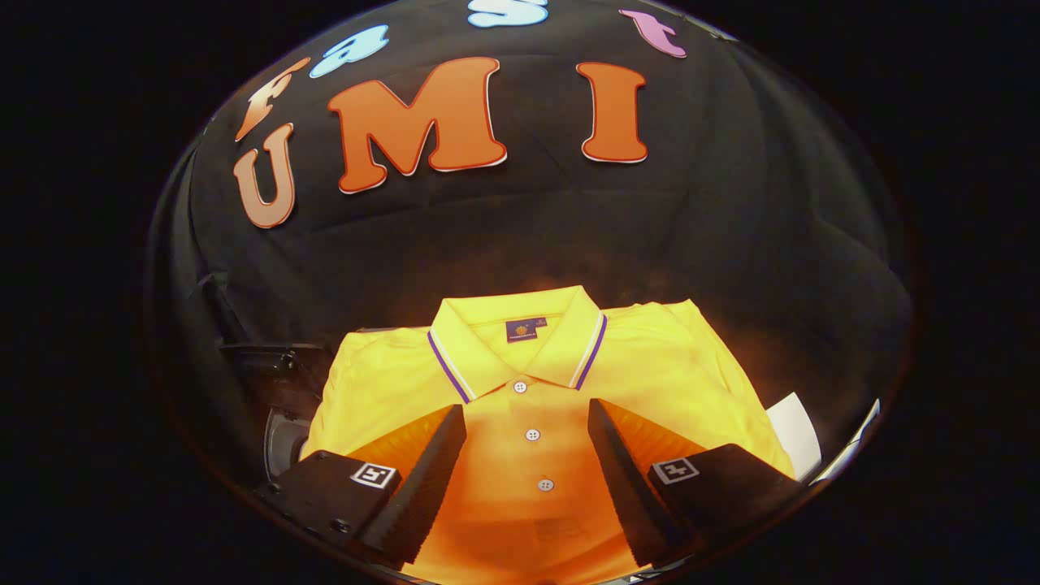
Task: Put the clothes into the washing machine and then close the washing machine lid.
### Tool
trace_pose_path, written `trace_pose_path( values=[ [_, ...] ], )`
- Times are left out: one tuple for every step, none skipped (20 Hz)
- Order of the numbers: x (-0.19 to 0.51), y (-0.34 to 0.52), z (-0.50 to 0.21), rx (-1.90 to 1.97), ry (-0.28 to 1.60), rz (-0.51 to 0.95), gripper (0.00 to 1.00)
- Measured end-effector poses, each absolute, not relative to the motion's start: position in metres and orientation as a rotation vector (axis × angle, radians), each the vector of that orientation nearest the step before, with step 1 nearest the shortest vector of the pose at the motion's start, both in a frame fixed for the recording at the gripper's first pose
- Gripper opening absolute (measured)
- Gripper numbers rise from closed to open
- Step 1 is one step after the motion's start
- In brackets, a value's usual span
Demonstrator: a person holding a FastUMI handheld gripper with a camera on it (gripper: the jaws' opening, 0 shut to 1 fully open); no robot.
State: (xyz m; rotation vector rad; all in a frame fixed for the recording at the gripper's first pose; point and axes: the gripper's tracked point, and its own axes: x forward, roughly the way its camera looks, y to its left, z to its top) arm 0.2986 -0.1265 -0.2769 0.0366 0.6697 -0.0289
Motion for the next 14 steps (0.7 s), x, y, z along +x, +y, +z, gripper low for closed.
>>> trace_pose_path(
  values=[
    [0.298, -0.129, -0.281, 0.030, 0.691, -0.033, 0.99],
    [0.297, -0.129, -0.286, 0.020, 0.718, -0.038, 0.99],
    [0.294, -0.129, -0.289, 0.010, 0.736, -0.039, 0.99],
    [0.293, -0.129, -0.296, 0.003, 0.766, -0.042, 0.99],
    [0.289, -0.128, -0.298, 0.006, 0.777, -0.040, 0.99],
    [0.293, -0.127, -0.295, 0.018, 0.761, -0.044, 0.99],
    [0.290, -0.129, -0.297, 0.020, 0.779, -0.041, 0.98],
    [0.292, -0.128, -0.294, 0.025, 0.773, -0.042, 0.98],
    [0.291, -0.129, -0.299, 0.017, 0.794, -0.039, 0.98],
    [0.291, -0.130, -0.297, 0.012, 0.802, -0.037, 0.98],
    [0.291, -0.130, -0.298, 0.008, 0.820, -0.033, 0.98],
    [0.291, -0.129, -0.298, 0.010, 0.833, -0.029, 0.98],
    [0.291, -0.129, -0.298, 0.008, 0.852, -0.027, 0.98],
    [0.291, -0.128, -0.297, 0.010, 0.867, -0.030, 0.96]
  ],
)
